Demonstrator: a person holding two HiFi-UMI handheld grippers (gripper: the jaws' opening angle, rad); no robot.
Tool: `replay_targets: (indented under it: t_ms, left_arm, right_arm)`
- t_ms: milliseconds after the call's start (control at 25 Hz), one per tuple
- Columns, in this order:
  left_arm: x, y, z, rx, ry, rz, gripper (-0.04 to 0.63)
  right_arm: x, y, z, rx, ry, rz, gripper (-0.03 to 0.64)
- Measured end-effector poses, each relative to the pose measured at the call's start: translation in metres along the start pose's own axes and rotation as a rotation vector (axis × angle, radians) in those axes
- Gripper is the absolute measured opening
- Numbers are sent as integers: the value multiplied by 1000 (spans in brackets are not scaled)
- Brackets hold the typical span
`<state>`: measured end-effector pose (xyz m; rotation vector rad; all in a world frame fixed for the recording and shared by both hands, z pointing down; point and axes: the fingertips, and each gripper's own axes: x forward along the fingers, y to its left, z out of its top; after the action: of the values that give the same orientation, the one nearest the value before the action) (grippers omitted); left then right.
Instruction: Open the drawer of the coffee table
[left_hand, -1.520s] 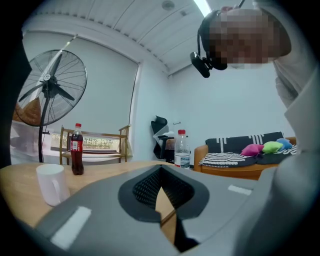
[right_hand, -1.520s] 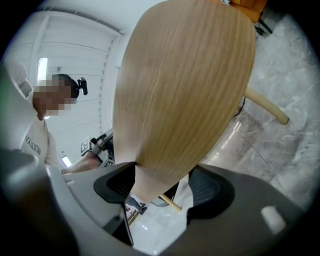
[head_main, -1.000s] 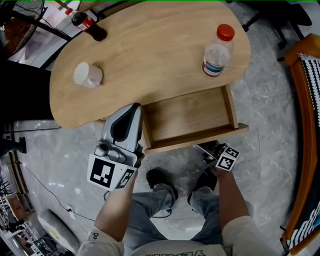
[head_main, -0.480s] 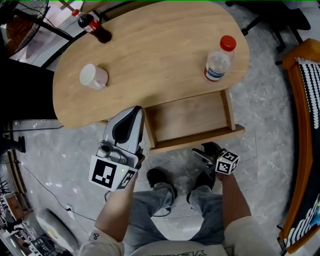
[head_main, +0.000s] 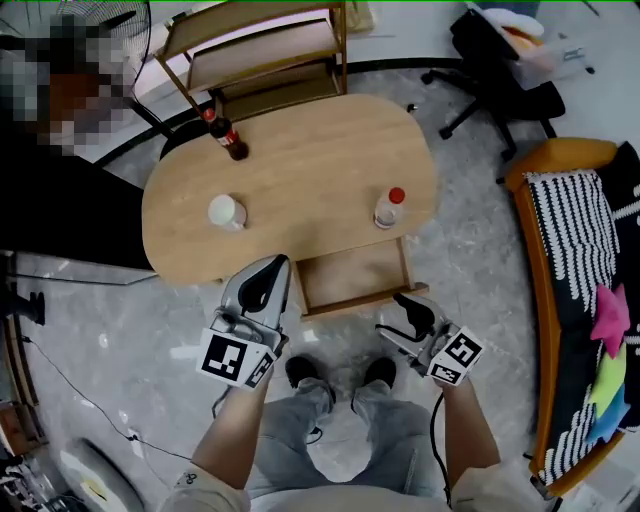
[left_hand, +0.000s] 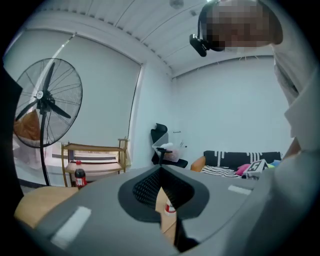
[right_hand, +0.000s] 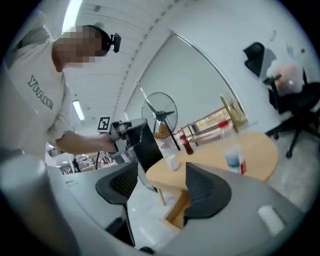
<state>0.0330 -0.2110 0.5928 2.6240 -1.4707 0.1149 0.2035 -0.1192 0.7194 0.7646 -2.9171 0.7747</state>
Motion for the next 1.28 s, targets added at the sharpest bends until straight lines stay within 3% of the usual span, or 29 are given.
replay_targets:
  t_ms: [240, 400, 480, 600, 760, 960, 1160, 1280]
  left_arm:
    - [-10, -5, 141, 10, -84, -7, -1]
    - [-14, 0, 232, 30, -164, -19, 0]
    - [-18, 0, 269, 43, -194, -21, -1]
    - [-34, -6, 311, 43, -218, -16, -1]
    - [-27, 4, 365, 76, -276, 19, 0]
    - [-33, 9, 398, 87, -296, 58, 0]
    - [-31, 23, 405, 88, -287, 99, 0]
    - [-31, 30, 402, 83, -275, 127, -2]
  right_arm:
    - [-9, 59, 234, -280, -162, -77, 302]
    - [-9, 100, 351, -413, -232, -118, 302]
    - [-11, 112, 390, -456, -227, -162, 302]
    - [-21, 130, 424, -458, -213, -225, 302]
    - [-37, 131, 483, -509, -283, -305, 295]
    - [-71, 126, 513, -501, -313, -433, 130]
    - [-95, 110, 528, -489, -337, -527, 8]
    - [-102, 103, 529, -493, -322, -561, 6]
